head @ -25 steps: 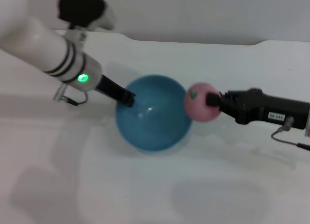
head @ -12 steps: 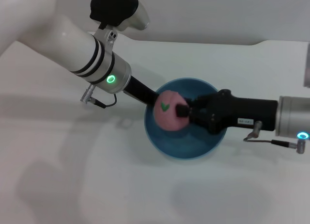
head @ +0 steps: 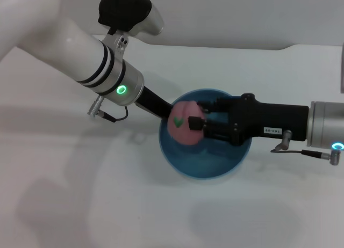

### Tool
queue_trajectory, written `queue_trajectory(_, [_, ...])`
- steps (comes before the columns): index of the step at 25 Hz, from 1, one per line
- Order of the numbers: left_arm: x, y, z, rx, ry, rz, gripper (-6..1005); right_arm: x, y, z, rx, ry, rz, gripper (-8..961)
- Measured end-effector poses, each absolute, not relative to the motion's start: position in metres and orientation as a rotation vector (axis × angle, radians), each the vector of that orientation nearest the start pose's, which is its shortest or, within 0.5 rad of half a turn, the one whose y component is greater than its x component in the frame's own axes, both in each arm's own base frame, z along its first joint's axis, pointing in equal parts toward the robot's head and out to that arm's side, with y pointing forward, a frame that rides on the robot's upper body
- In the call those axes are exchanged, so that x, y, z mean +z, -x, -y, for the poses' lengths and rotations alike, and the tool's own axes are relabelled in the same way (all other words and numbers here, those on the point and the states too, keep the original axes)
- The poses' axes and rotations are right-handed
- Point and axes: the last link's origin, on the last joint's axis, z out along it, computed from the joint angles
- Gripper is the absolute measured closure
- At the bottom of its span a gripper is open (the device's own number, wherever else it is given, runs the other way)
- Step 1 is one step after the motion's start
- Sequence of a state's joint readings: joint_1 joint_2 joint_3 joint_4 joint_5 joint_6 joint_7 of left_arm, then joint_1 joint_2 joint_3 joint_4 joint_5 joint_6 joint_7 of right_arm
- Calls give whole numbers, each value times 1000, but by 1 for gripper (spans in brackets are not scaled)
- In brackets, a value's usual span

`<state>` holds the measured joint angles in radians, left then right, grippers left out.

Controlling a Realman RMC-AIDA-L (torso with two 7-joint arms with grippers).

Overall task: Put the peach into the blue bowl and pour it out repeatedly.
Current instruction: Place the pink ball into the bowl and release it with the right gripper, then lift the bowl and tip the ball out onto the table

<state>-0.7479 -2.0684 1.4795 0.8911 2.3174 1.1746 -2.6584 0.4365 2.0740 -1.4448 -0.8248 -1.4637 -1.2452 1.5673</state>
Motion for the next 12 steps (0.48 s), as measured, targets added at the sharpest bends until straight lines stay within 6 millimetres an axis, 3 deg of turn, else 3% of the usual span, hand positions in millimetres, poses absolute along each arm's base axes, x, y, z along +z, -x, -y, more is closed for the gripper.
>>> queue_trajectory(12, [-67, 183, -383, 210, 2563, 1236, 1000, -40, -201, -320, 866, 2813, -657, 406])
